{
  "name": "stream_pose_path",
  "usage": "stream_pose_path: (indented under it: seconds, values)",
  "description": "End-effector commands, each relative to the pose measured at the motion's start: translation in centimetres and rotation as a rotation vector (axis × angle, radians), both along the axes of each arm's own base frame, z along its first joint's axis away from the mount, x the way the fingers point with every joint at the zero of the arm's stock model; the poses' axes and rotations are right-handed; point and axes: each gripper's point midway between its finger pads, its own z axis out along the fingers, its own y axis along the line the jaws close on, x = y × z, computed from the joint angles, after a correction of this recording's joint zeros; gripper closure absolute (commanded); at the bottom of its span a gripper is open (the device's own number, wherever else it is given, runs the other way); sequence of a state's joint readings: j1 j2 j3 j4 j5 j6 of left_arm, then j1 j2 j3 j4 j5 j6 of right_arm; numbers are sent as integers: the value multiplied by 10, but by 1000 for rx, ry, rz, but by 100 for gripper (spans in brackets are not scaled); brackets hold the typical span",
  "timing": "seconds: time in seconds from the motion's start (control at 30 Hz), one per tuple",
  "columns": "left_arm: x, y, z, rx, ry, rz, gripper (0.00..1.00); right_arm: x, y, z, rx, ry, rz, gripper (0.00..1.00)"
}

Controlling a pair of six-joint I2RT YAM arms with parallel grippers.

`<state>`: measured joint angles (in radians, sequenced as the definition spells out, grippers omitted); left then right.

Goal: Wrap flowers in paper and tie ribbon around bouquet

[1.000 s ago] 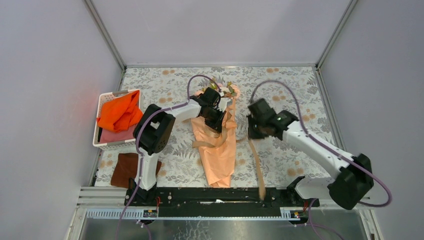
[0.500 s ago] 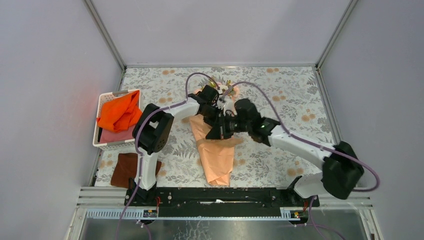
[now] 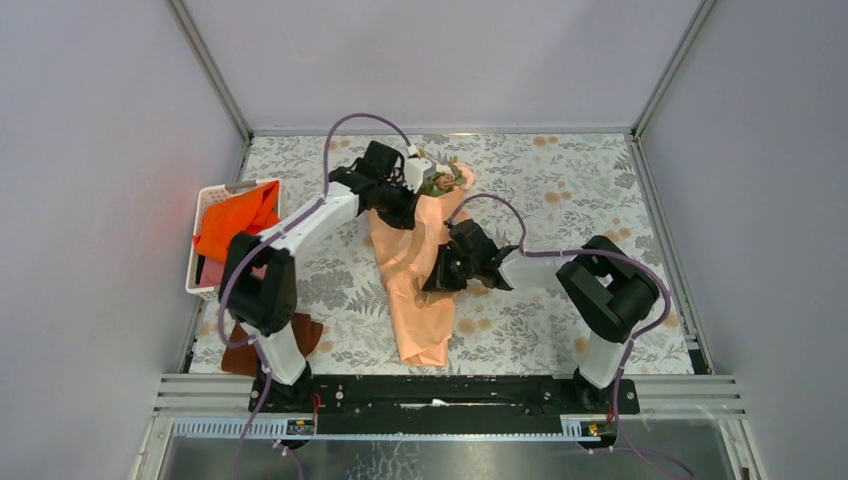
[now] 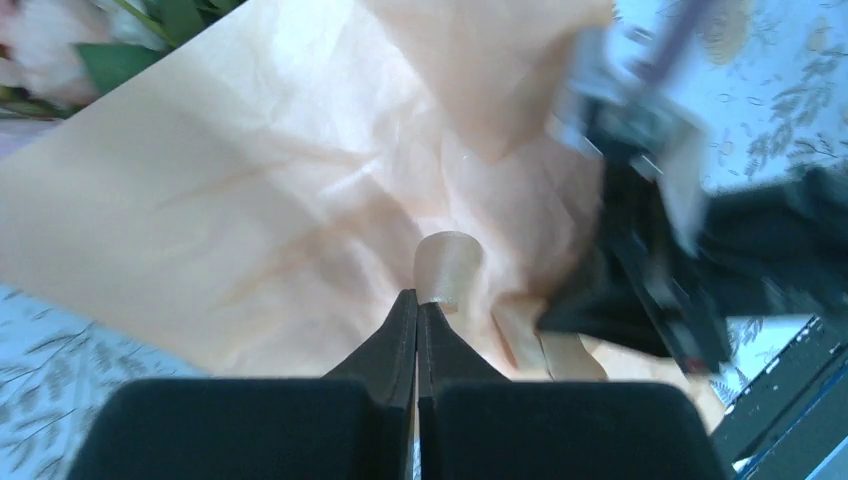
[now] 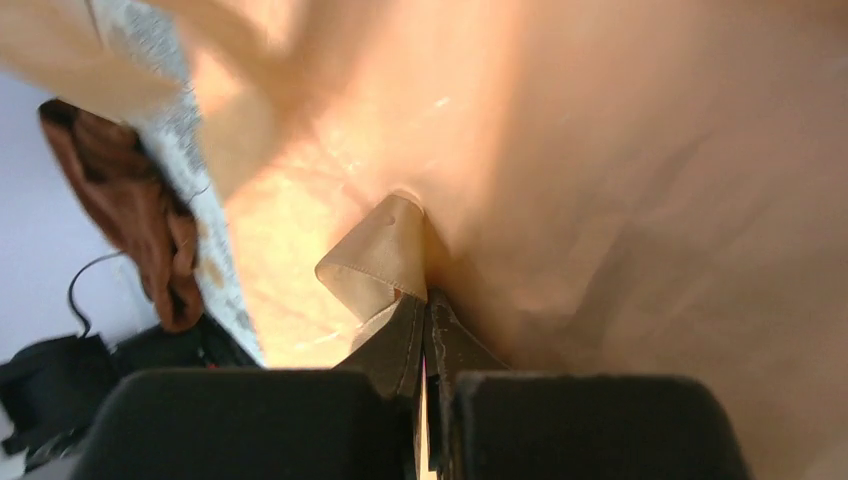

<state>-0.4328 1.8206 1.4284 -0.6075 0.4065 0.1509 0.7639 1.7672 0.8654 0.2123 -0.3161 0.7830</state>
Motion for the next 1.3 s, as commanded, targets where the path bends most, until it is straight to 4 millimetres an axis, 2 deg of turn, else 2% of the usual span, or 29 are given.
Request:
stream_pose_path:
  seconds: [0.0,0.07,0.17,0.3,0.33,0.4,0.47,0.53,0.67,0.8,0.97,1.13,1.2,1.27]
  values:
    - [-21,17,47,38,-125,-79,100,41,-8,1,-12,-42,-116,100]
    - [-36,22,69,34,-173,-138,100,52,-7,4,-8,-57,-115,100]
    - [-84,14,94,28,-213,-375,100,68,3,15,9,-77,-78,100]
    - [-166,-12,96,24,-292,-759,100,85,22,33,59,-112,-32,100]
    - [-179,-18,96,8,-310,-819,100,88,26,37,74,-115,-24,100]
    - [-188,-31,98,-20,-349,-868,100,91,35,41,108,-109,-2,100]
    - [-177,-46,101,-42,-372,-840,100,91,41,43,135,-96,33,97]
    - [-158,-60,98,-41,-390,-777,100,94,40,50,149,-97,46,86]
    - [-129,-78,72,-36,-381,-716,100,105,18,74,185,-145,28,63]
    - [-105,-87,54,-93,-320,-660,100,111,-5,97,195,-167,59,48]
    - [-79,-83,43,-158,-241,-593,100,118,-37,117,198,-213,26,40]
    - [-67,-79,35,-146,-219,-556,100,121,-73,124,159,-256,-20,39]
    - [-60,-76,36,-132,-234,-521,100,117,-93,124,141,-290,-45,41]
    - [-53,-74,37,-116,-259,-495,100,103,-100,129,141,-359,-10,43]
